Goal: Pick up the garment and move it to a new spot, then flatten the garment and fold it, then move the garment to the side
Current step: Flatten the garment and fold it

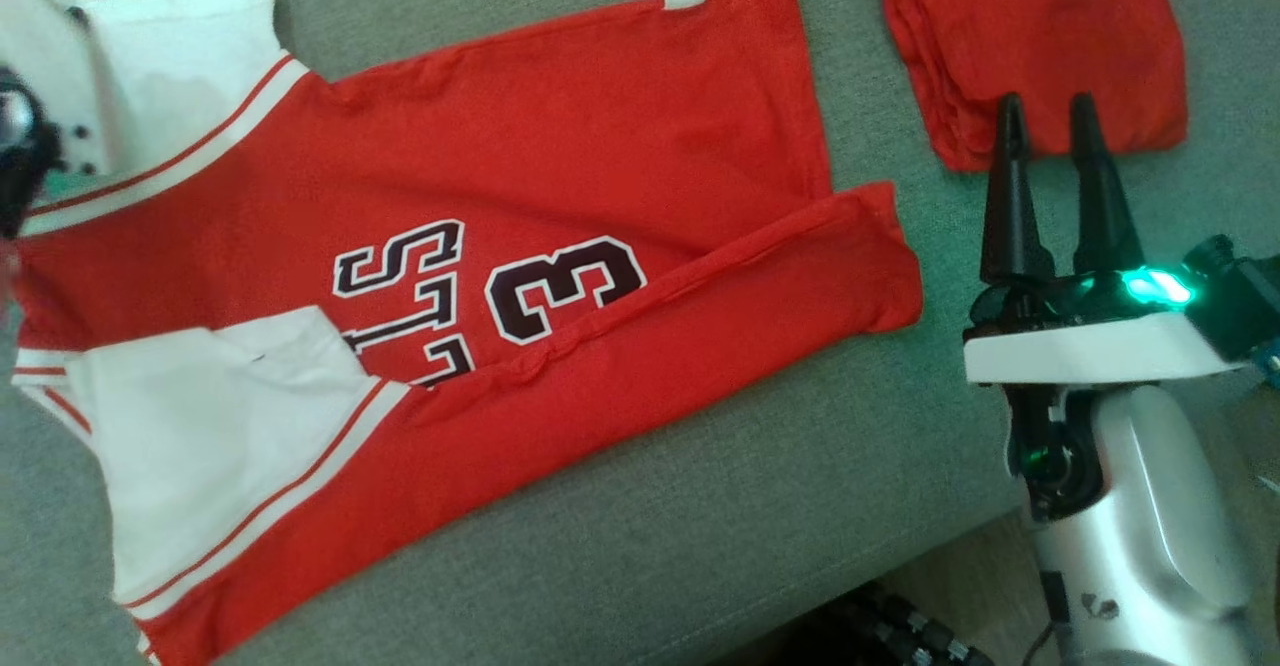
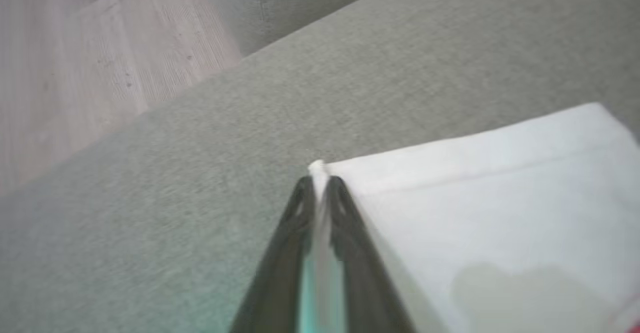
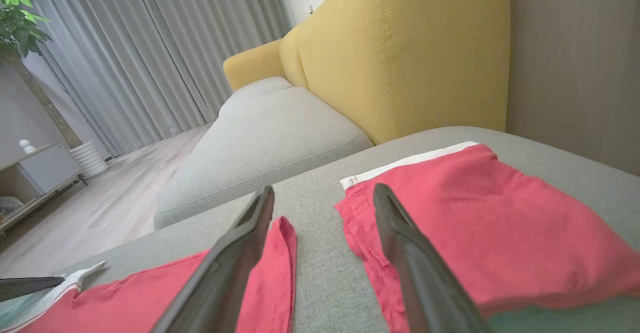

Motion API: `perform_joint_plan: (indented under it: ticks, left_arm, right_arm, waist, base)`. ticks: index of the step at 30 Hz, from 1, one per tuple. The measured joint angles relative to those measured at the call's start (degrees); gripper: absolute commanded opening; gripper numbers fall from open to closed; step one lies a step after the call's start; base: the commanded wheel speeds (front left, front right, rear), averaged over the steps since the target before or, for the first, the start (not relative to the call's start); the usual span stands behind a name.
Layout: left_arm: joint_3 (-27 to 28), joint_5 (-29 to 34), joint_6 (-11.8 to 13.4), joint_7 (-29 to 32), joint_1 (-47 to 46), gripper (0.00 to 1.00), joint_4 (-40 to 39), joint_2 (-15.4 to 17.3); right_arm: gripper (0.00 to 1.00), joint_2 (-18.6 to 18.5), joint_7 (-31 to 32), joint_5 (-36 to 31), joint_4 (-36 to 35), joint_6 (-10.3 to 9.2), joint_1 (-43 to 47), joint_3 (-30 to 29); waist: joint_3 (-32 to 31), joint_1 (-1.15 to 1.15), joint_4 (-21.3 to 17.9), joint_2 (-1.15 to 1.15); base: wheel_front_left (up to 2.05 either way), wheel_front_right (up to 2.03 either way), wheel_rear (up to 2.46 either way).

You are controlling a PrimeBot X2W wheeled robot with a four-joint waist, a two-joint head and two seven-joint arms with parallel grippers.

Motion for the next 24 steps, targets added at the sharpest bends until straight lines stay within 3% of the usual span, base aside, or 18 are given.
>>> perform_joint_plan:
  ticks: [7,11,15,21,24]
  left_arm:
    - [-3.80,-3.93,0.00,-0.56,1.88,0.00,-2.79,-0.31]
    - [-5.00,-3.81,-0.01,-6.34,2.99,0.00,-3.71,-0.88]
    - [-5.81,-2.47,-0.01,-13.18,2.91,0.00,-5.53,-2.36]
    - [-7.89,-0.35,0.00,-19.73,3.00,0.00,-10.25,-4.87]
    - [-9.07,0.33,0.23,-21.15,4.08,0.00,-15.92,-5.19]
  right_arm:
    - [1.00,0.00,0.00,-2.60,1.05,0.00,-0.21,-1.46]
    - [1.00,0.00,0.00,0.43,2.90,0.00,-1.40,-1.15]
    - [1.00,-0.29,0.41,-1.52,5.09,0.00,-3.60,-1.18]
    - [1.00,-3.97,7.03,-4.95,8.78,0.00,-8.26,-1.16]
    - [1.00,-5.28,14.59,-4.19,13.82,0.00,-12.58,-2.34]
  waist:
    - [-1.66,0.00,1.68,0.00]
    - [-3.39,0.00,3.43,0.00]
    - [-5.22,0.00,5.63,0.00]
    - [-7.49,0.00,9.78,0.00]
    - [-8.32,0.00,12.83,0.00]
  base:
    - [0.00,0.00,0.00]
    - [0.00,0.00,0.00]
    - [0.00,0.00,0.00]
    - [0.00,0.00,0.00]
    - [0.00,0.00,0.00]
